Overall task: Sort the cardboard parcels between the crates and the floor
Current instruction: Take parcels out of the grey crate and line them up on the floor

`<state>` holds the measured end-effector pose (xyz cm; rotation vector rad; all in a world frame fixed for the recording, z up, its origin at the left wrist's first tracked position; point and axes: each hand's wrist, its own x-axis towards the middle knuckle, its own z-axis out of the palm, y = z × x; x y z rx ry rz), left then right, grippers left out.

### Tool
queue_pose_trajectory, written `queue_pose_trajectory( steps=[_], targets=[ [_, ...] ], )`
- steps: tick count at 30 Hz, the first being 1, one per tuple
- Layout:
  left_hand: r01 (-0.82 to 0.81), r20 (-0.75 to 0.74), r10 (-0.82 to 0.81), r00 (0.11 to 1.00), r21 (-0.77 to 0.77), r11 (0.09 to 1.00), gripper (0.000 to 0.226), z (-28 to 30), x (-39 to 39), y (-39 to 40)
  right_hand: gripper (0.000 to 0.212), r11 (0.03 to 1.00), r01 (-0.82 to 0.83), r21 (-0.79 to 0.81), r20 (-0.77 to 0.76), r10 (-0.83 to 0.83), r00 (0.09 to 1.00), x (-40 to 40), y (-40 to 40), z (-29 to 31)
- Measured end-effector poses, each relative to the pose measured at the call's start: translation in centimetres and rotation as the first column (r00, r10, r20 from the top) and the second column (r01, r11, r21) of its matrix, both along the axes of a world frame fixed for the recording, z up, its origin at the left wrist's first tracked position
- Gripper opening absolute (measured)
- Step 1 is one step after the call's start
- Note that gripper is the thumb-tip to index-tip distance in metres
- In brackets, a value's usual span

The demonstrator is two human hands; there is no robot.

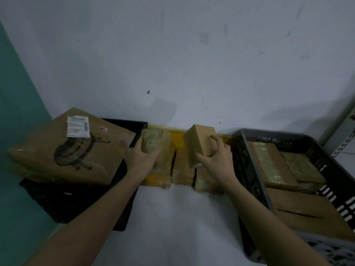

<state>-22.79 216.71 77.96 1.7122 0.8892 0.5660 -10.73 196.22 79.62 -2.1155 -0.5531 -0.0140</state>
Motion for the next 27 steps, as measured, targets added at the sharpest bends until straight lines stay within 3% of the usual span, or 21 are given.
queue_pose_trajectory(
  steps=[8,17,27],
  targets=[
    [0.077,-0.281,0.025,0.959,0.344,0.936,0.093,-1.2,8.0,-1.7,0.077,0.945,0.23,-0.234,0.057,-0.223,0.973,7.1,0.0,-3.5],
    [0.17,-0.491,0.056,0.869,0.404,0.899,0.096,-7.3,19.4,-1.2,0.075,0.917,0.229,-0.328,-0.033,-0.253,0.967,14.8,3.0,-8.4],
    [0.215,-0.61,0.123,0.783,0.45,0.867,0.092,-13.0,25.3,0.0,0.079,0.877,0.219,-0.429,-0.049,-0.264,0.963,17.7,7.1,-14.1]
  ],
)
